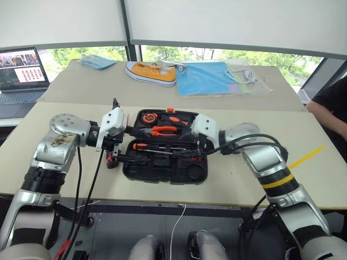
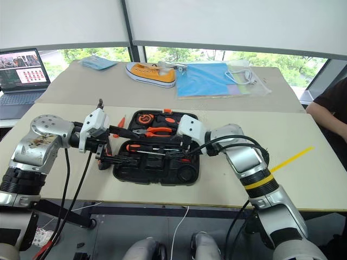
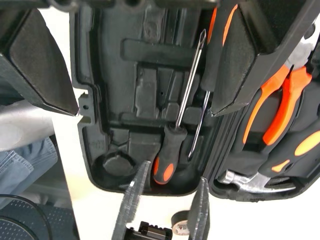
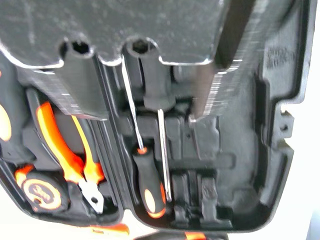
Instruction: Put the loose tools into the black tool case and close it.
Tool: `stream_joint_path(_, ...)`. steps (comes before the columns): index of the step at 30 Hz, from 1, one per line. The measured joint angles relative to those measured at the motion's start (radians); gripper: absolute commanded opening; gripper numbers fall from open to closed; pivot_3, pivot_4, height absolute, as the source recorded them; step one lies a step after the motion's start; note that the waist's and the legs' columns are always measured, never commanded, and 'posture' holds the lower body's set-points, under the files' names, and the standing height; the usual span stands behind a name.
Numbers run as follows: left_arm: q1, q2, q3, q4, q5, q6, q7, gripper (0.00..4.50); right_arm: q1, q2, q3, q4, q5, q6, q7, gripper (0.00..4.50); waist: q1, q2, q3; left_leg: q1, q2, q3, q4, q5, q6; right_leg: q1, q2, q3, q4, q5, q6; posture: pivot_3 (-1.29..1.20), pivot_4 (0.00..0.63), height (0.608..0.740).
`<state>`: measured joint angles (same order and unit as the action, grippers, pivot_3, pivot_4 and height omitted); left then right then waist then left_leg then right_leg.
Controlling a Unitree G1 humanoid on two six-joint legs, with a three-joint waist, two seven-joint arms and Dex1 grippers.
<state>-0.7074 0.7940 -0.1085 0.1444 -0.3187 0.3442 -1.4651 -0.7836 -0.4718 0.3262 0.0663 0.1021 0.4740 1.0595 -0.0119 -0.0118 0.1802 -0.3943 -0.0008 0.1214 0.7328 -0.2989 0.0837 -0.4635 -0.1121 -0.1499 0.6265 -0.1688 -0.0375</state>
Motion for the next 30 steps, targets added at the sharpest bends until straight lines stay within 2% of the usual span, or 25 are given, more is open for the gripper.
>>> stream_joint_path(5, 0.003, 0.0, 0.0, 0.001, 0.003, 0.0, 0.01, 4.5, 0.0, 0.033, 0.034, 0.063, -0.027, -0.013, -0.007, 0.05, -0.002, 0.0, 0.0, 0.0, 0.0, 0.0, 0.0, 0.0, 0.0, 0.0, 0.0, 0.0, 0.0, 0.0, 0.0, 0.0, 0.15, 0.718)
stream_joint_path(13, 0.04, 0.003, 0.011, -0.006, 0.003, 0.005, 0.044, 4.5, -0.019, 0.07, 0.109, 0.154, -0.123, -0.11, -0.039, 0.05, -0.009, 0.0, -0.001, 0.011, 0.001, 0.001, -0.003, 0.0, -0.004, 0.007, 0.0, 0.004, 0.001, -0.001, -0.001, 0.0, 0.15, 0.718)
stream_joint_path(19, 0.183, 0.034, 0.105, -0.092, -0.023, 0.085, 0.151, 4.5, 0.015, 0.092, 0.025, 0.06, -0.027, 0.011, -0.032, 0.05, -0.006, 0.0, 0.0, 0.007, 0.004, 0.0, -0.003, 0.002, -0.005, 0.001, 0.001, 0.003, 0.005, -0.002, -0.003, 0.0, 0.15, 0.718)
stream_joint_path(22, 0.297, 0.041, 0.202, -0.172, -0.045, 0.164, 0.248, 4.5, 0.019, 0.071, -0.08, -0.085, 0.091, 0.129, -0.027, 0.8, -0.004, 0.0, 0.0, 0.005, 0.004, -0.001, -0.004, 0.003, -0.005, -0.001, 0.001, 0.003, 0.005, 0.0, -0.007, 0.0, 0.15, 0.718)
stream_joint_path(26, 0.491, 0.045, 0.37, -0.293, -0.077, 0.271, 0.384, 4.5, 0.063, -0.006, -0.204, -0.285, 0.248, 0.277, -0.011, 2.19, -0.001, 0.0, 0.0, 0.005, 0.003, -0.003, -0.008, 0.002, -0.004, 0.001, 0.0, 0.002, 0.0, 0.0, -0.007, 0.0, 0.15, 0.718)
stream_joint_path(30, 0.669, 0.044, 0.517, -0.338, -0.077, 0.34, 0.491, 4.5, 0.141, -0.092, -0.282, -0.412, 0.354, 0.358, 0.0, 3.53, 0.003, 0.0, 0.0, 0.006, 0.001, -0.003, -0.011, 0.0, -0.007, 0.002, -0.001, 0.002, -0.003, -0.002, -0.003, 0.0, 0.15, 0.718)
